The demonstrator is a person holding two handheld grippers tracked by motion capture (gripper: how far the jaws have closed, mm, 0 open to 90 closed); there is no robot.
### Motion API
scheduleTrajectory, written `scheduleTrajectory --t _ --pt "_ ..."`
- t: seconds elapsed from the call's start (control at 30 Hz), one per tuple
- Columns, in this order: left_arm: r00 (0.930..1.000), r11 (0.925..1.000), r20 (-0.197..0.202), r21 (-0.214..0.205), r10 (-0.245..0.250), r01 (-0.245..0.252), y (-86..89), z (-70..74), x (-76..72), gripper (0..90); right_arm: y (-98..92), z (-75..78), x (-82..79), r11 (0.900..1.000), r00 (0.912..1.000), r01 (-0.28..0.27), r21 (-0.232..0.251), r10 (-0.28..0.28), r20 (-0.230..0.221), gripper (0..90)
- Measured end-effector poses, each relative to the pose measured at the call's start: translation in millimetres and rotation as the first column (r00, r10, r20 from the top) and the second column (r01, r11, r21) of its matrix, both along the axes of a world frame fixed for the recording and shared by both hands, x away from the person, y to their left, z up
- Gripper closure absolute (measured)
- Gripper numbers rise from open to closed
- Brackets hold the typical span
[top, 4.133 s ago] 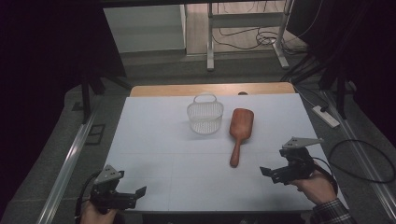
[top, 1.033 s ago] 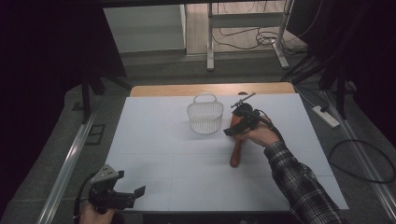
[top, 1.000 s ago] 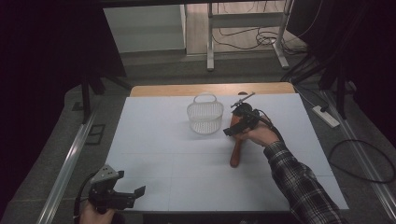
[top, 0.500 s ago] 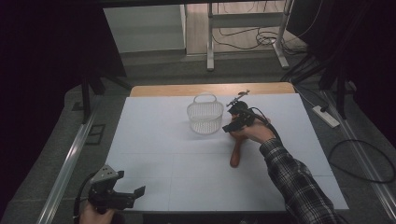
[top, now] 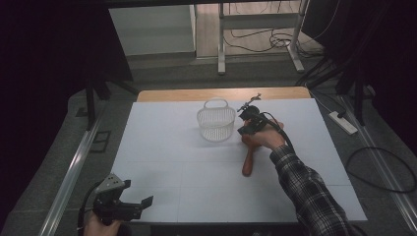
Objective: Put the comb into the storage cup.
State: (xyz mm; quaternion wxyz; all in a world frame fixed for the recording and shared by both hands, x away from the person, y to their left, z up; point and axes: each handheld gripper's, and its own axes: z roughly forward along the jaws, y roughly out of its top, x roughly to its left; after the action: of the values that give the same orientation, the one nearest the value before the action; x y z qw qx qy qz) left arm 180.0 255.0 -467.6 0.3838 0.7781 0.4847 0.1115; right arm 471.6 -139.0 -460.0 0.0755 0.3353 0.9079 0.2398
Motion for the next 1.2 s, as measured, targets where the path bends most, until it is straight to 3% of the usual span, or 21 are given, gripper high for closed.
scheduleTrajectory --t 0.47,0.63,1.2 --pt "1.0 1.0 -0.001 -0.003 0.001 -0.001 0.4 -0.3 0.1 0.6 14.7 -23.8 9.1 0.9975 0.9999 0.008 -0.07 -0.008 -0.013 89.4" --pt "1.0 1.0 -0.001 -0.003 0.001 -0.001 0.4 -0.3 -0.1 0.5 16.2 -28.5 10.9 0.9974 0.9996 0.013 -0.072 -0.015 -0.023 89.5" --pt "1.0 1.0 -0.004 0.006 0.001 -0.001 0.3 -0.4 -1.3 0.6 4.4 -26.2 4.6 0.9962 0.9988 0.013 -0.086 -0.017 -0.046 89.5"
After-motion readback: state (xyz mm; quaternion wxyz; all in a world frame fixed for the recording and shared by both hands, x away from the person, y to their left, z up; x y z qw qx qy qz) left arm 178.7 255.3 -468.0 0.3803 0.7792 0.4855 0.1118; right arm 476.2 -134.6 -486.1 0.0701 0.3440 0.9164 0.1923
